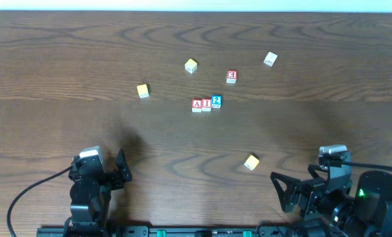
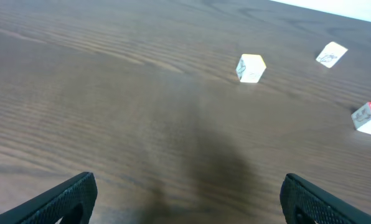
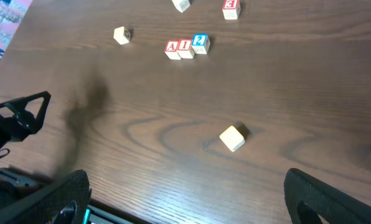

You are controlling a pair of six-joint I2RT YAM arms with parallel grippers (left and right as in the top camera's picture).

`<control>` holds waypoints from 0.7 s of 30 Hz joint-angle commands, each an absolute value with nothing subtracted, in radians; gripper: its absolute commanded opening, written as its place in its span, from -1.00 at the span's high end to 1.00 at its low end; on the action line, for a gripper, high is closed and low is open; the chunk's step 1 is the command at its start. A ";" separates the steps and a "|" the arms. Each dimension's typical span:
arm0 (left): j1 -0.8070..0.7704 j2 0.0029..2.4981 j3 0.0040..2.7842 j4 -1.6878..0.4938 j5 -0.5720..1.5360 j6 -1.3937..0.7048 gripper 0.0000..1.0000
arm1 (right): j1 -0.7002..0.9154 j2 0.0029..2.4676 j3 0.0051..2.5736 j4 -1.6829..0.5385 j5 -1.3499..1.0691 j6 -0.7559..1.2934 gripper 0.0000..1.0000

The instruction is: Spell out Ai2

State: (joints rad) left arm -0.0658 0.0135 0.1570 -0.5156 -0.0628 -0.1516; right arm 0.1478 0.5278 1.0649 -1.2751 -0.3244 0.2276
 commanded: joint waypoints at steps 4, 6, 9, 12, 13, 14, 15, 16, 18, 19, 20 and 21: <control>-0.059 0.003 0.140 -0.513 -0.054 -0.089 -0.91 | 0.145 0.525 1.066 -1.276 -0.324 0.239 -0.99; -0.059 0.004 0.140 -0.512 -0.054 -0.089 -0.91 | 0.145 0.525 1.066 -1.276 -0.325 0.239 -0.98; -0.059 0.004 0.140 -0.513 -0.054 -0.089 -0.91 | 0.145 0.525 1.066 -1.276 -0.325 0.239 -0.98; -0.059 0.004 0.140 -0.512 -0.054 -0.089 -0.91 | 0.145 0.525 1.066 -1.276 -0.325 0.239 -0.99; -0.059 0.004 0.140 -0.513 -0.054 -0.089 -0.91 | 0.145 0.525 1.066 -1.276 -0.324 0.239 -0.98; -0.059 0.004 0.140 -0.512 -0.054 -0.089 -0.91 | 0.145 0.525 1.066 -1.276 -0.324 0.239 -0.99; -0.059 0.004 0.140 -0.512 -0.054 -0.089 -0.90 | 0.145 0.525 1.066 -1.276 -0.324 0.239 -0.98; -0.059 0.004 0.140 -0.512 -0.054 -0.089 -0.91 | 0.145 0.525 1.066 -1.276 -0.324 0.239 -0.98; -0.059 0.004 0.140 -0.513 -0.054 -0.089 -0.91 | 0.145 0.525 1.066 -1.276 -0.325 0.239 -0.99; -0.059 0.004 0.140 -0.512 -0.054 -0.089 -0.90 | 0.145 0.525 1.066 -1.276 -0.324 0.239 -0.98; -0.059 0.004 0.140 -0.512 -0.054 -0.089 -0.90 | 0.145 0.525 1.066 -1.276 -0.325 0.239 -0.99; -0.059 0.004 0.140 -0.512 -0.054 -0.089 -0.91 | 0.145 0.525 1.066 -1.276 -0.325 0.239 -0.99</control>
State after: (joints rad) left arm -0.0658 0.0120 0.1570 -0.5156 -0.0586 -0.1032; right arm 0.1478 0.5278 1.0649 -1.2751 -0.3244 0.2276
